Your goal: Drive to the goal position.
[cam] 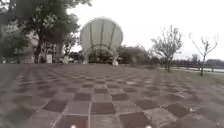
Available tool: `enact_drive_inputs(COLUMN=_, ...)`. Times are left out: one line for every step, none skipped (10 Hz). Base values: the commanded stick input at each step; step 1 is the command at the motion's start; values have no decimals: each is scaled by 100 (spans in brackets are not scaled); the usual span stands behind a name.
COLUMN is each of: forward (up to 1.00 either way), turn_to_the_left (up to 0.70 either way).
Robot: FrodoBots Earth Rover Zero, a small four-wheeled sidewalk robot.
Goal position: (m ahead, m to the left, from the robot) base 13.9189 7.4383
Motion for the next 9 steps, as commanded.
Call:
enact_drive_inputs(forward=85, turn_to_the_left=0)
enact_drive_inputs(forward=85, turn_to_the_left=0)
enact_drive_inputs(forward=85, turn_to_the_left=0)
enact_drive_inputs(forward=85, turn_to_the_left=0)
enact_drive_inputs(forward=85, turn_to_the_left=0)
enact_drive_inputs(forward=85, turn_to_the_left=0)
enact_drive_inputs(forward=85, turn_to_the_left=0)
enact_drive_inputs(forward=85, turn_to_the_left=0)
enact_drive_inputs(forward=85, turn_to_the_left=0)
